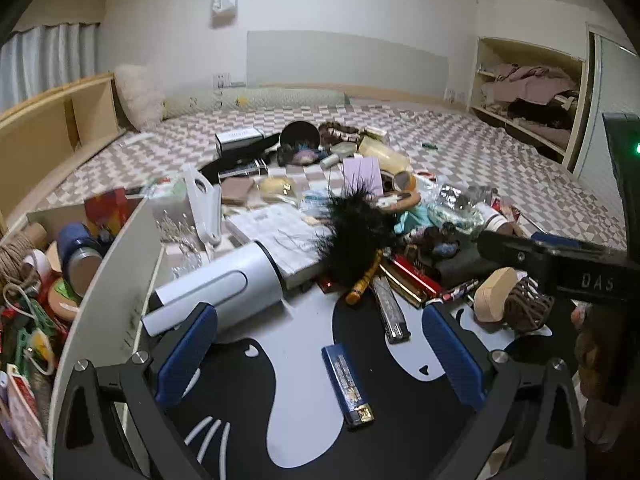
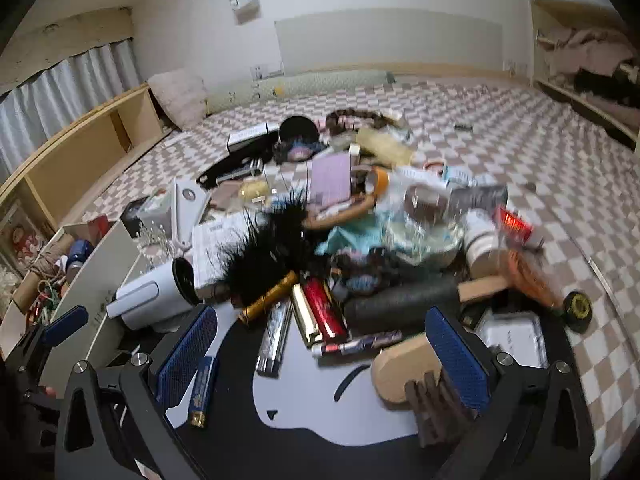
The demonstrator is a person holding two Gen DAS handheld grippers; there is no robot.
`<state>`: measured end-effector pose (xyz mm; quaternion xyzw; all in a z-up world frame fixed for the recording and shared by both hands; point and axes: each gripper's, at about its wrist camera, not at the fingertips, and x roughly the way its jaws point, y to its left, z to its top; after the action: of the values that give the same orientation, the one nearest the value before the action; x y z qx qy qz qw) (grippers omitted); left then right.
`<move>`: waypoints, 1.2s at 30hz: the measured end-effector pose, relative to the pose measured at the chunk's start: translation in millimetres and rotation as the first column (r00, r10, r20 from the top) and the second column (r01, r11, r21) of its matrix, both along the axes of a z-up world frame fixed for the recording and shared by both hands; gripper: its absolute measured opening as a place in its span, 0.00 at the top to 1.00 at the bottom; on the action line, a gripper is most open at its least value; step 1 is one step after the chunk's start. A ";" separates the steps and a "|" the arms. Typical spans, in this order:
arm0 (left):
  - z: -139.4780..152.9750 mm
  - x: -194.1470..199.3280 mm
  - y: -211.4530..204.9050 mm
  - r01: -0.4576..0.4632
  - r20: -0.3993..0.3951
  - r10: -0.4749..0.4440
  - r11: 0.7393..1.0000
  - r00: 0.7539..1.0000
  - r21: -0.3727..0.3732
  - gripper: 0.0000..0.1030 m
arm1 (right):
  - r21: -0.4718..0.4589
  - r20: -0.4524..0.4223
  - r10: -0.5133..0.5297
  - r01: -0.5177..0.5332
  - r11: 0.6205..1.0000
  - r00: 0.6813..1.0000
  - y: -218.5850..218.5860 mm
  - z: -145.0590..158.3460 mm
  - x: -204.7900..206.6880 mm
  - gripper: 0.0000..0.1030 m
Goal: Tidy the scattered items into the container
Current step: 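Grasp the blue lighter with the left gripper while the right gripper grasps the silver lighter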
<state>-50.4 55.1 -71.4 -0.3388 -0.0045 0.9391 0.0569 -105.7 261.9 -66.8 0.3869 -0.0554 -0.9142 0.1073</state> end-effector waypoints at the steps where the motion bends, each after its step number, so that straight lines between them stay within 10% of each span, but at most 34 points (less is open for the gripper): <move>1: -2.3 -0.9 0.5 -0.001 0.007 0.001 1.000 1.000 0.001 0.00 | 0.000 0.013 -0.002 0.002 1.000 1.000 0.6 -4.7 -0.7 0.00; 29: -84.3 -25.0 13.7 -0.010 0.249 -0.004 0.998 0.968 0.057 0.02 | -0.016 0.133 0.025 -0.023 1.000 0.991 1.1 -49.4 -9.4 0.06; 36: -90.7 -25.2 17.7 -0.028 0.243 0.026 1.000 0.970 0.006 0.19 | -0.008 0.123 0.041 -0.040 0.999 0.992 -7.4 -50.9 -9.1 0.16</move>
<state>-75.6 72.8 -162.1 -0.4506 -0.0202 0.8914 0.0449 -114.7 254.5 -117.7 0.4435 -0.0565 -0.8860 0.1233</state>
